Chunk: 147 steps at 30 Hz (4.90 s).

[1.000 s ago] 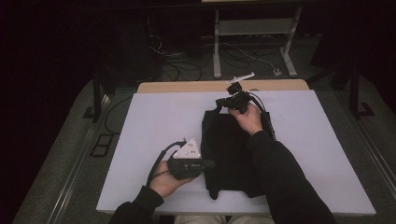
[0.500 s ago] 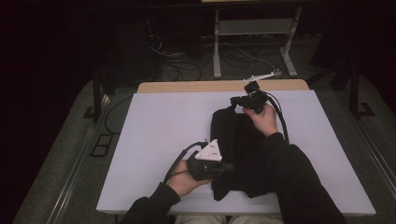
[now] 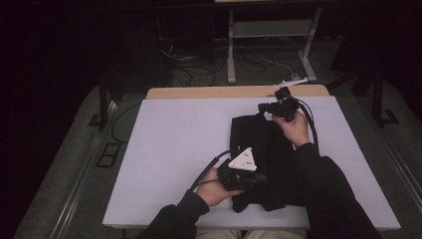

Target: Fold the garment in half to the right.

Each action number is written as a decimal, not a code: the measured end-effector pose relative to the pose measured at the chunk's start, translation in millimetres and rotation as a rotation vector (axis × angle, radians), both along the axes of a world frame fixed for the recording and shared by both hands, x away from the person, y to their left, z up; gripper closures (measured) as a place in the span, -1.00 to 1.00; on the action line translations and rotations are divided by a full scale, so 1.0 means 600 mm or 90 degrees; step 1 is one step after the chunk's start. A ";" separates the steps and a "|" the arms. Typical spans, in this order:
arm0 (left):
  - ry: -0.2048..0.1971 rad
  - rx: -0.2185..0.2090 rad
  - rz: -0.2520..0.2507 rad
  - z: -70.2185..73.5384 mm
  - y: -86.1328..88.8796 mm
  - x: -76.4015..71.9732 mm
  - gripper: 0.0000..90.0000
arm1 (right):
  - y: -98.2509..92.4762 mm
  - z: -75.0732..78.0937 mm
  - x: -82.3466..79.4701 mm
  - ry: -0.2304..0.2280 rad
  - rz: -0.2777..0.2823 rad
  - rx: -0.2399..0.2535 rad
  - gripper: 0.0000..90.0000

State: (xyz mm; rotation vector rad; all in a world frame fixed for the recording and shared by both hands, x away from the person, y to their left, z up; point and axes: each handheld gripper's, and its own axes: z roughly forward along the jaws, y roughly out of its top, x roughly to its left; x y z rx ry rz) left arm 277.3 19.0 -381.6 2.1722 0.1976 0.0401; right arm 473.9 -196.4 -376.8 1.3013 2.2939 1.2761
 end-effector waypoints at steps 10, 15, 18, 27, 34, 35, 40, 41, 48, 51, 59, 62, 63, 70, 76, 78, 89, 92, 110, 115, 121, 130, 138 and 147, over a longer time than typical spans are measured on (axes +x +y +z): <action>0.013 -0.005 -0.016 -0.007 -0.030 -0.002 0.88 | -0.026 -0.001 -0.003 0.003 -0.013 0.013 0.91; 0.018 -0.005 -0.022 -0.010 -0.044 0.000 0.88 | -0.039 -0.007 -0.005 0.009 -0.019 0.011 0.90; 0.019 -0.006 -0.026 -0.011 -0.051 0.002 0.88 | -0.046 -0.011 -0.006 0.011 -0.022 0.008 0.90; 0.030 -0.011 -0.032 -0.019 -0.069 0.005 0.88 | -0.067 -0.022 -0.009 0.014 -0.033 0.016 0.90; 0.040 -0.021 -0.034 -0.024 -0.080 0.007 0.88 | -0.086 -0.032 -0.012 0.018 -0.048 0.023 0.90; 0.043 -0.022 -0.033 -0.026 -0.082 0.008 0.88 | -0.089 -0.033 -0.012 0.019 -0.048 0.024 0.90; 0.049 -0.023 -0.038 -0.033 -0.094 0.010 0.88 | -0.099 -0.040 -0.014 0.022 -0.051 0.022 0.90; 0.052 -0.025 -0.038 -0.034 -0.097 0.009 0.88 | -0.101 -0.041 -0.015 0.024 -0.053 0.022 0.90; 0.059 -0.024 -0.047 -0.040 -0.113 0.009 0.88 | -0.119 -0.046 -0.020 0.028 -0.063 0.022 0.90; 0.064 -0.026 -0.047 -0.041 -0.117 0.009 0.88 | -0.125 -0.049 -0.022 0.028 -0.066 0.022 0.90; 0.069 -0.030 -0.048 -0.045 -0.129 0.014 0.88 | -0.133 -0.055 -0.021 0.034 -0.071 0.024 0.90; 0.079 -0.034 -0.047 -0.049 -0.132 0.017 0.88 | -0.133 -0.060 -0.020 0.036 -0.071 0.023 0.90; 0.081 -0.033 -0.047 -0.051 -0.132 0.018 0.88 | -0.134 -0.062 -0.019 0.037 -0.072 0.025 0.90; 0.084 -0.026 -0.047 -0.058 -0.141 0.018 0.88 | -0.141 -0.082 -0.016 0.060 -0.083 0.021 0.89; 0.084 -0.026 -0.044 -0.061 -0.148 0.021 0.88 | -0.154 -0.096 -0.015 0.084 -0.101 0.055 0.66; 0.084 -0.030 -0.043 -0.062 -0.152 0.021 0.88 | -0.160 -0.097 -0.016 0.089 -0.101 0.069 0.53; 0.087 -0.021 -0.044 -0.068 -0.175 0.024 0.88 | -0.195 -0.074 -0.050 0.051 -0.114 0.090 -0.60; 0.086 -0.015 -0.043 -0.069 -0.180 0.024 0.88 | -0.206 -0.070 -0.062 0.043 -0.112 0.094 -0.71; 0.071 0.076 -0.060 -0.064 -0.220 0.030 0.89 | -0.234 -0.051 -0.129 0.004 -0.115 0.089 -1.00; 0.069 0.108 -0.065 -0.069 -0.237 0.031 0.89 | -0.241 -0.046 -0.144 -0.003 -0.122 0.087 -1.00; 0.065 0.145 -0.071 -0.076 -0.248 0.036 0.88 | -0.248 -0.038 -0.158 -0.012 -0.128 0.094 -1.00; 0.094 0.102 -0.055 -0.060 -0.231 0.046 0.53 | -0.254 -0.036 -0.163 -0.016 -0.127 0.098 -1.00; 0.135 0.046 -0.032 -0.043 -0.198 0.062 -0.13 | -0.257 -0.039 -0.171 -0.009 -0.124 0.087 -1.00; 0.128 0.016 0.019 -0.032 -0.158 0.078 -0.94 | -0.257 -0.034 -0.186 -0.017 -0.118 0.080 -1.00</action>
